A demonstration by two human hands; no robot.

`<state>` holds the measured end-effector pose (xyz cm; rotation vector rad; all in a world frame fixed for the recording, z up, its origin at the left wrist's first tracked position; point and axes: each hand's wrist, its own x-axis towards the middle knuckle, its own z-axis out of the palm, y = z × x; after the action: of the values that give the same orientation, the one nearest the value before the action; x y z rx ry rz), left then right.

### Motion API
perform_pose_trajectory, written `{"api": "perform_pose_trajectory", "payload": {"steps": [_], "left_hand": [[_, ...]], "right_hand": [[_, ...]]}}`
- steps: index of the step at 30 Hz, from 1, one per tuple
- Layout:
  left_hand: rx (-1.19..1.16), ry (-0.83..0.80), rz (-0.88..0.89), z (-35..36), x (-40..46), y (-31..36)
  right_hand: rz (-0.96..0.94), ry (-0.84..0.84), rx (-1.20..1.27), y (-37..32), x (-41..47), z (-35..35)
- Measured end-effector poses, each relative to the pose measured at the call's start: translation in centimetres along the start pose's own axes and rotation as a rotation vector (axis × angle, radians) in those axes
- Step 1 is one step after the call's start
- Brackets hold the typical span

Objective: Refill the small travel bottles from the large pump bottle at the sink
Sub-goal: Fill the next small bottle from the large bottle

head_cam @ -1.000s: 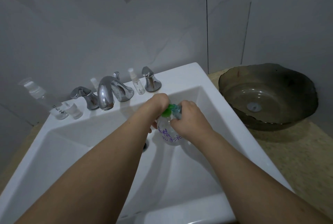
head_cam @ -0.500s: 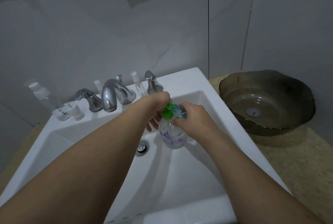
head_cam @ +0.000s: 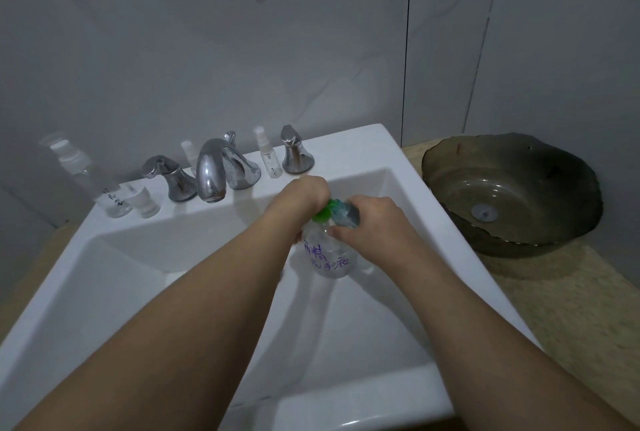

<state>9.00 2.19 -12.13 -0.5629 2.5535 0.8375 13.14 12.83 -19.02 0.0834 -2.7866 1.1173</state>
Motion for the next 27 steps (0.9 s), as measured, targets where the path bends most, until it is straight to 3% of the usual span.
{"api": "perform_pose_trajectory", "payload": {"steps": [15,27], "left_hand": [[0.007,-0.182,-0.044,-1.6,0.5,0.0],[0.063,-0.062,0.015,-0.4,0.1,0.1]], "right_hand": [[0.009,0.004,0.066,-0.4,-0.1,-0.5],[-0.009,0.010,0.002,-0.2,0.0,-0.3]]}}
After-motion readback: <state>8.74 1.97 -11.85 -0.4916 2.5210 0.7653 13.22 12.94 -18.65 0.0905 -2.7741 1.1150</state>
